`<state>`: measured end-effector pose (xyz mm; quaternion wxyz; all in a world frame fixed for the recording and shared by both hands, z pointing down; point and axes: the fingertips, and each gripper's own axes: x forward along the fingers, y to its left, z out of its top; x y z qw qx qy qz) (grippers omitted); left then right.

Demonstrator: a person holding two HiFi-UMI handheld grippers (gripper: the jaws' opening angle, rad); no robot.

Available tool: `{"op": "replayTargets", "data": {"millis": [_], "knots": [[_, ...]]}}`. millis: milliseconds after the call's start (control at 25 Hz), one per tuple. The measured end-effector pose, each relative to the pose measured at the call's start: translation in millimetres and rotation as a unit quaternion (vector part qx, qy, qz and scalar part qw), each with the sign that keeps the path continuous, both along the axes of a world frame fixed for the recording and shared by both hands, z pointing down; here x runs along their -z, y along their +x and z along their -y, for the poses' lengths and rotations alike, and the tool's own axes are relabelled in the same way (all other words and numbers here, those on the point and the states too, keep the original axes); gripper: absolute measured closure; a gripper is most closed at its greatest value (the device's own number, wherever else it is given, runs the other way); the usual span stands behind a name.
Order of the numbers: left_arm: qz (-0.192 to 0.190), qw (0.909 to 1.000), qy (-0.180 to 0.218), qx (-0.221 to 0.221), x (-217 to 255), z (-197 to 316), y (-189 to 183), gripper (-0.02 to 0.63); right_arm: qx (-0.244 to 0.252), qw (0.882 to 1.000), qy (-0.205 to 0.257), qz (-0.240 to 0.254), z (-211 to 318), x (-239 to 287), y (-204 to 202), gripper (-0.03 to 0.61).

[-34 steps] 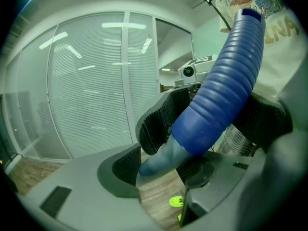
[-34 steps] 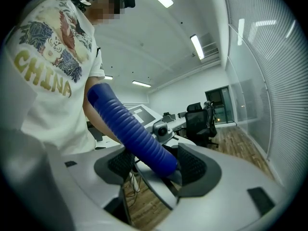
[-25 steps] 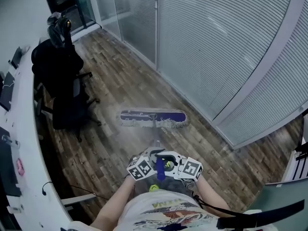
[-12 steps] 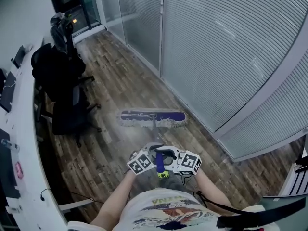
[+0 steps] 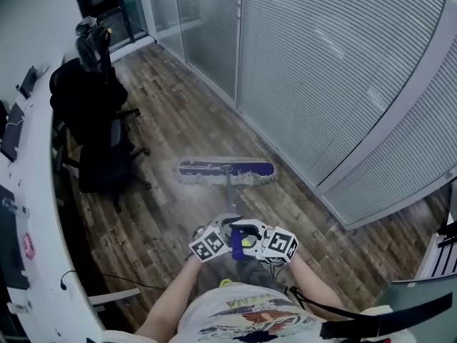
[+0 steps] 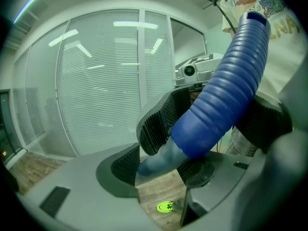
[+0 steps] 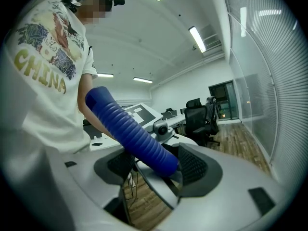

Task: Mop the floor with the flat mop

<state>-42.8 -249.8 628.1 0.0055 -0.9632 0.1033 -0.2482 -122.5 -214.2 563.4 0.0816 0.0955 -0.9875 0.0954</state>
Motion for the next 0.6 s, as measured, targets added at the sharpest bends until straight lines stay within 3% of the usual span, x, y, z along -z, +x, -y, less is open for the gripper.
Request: {"op": "replayTargets", "data": {"millis": [360, 600], "knots": [[0.002, 0.9999, -0.009, 0.009, 1.5, -130.6, -39.8, 0.422, 0.012, 1.0, -0.003, 0.0, -130.6, 4.3, -39.1, 0.316], [0.001, 0.9995, -0.011, 0.029, 1.7, -189.7, -45.1, 0.422, 0.035, 0.999, -0.003, -0.001, -192.4, 5.0, -43.2, 0.316]]}}
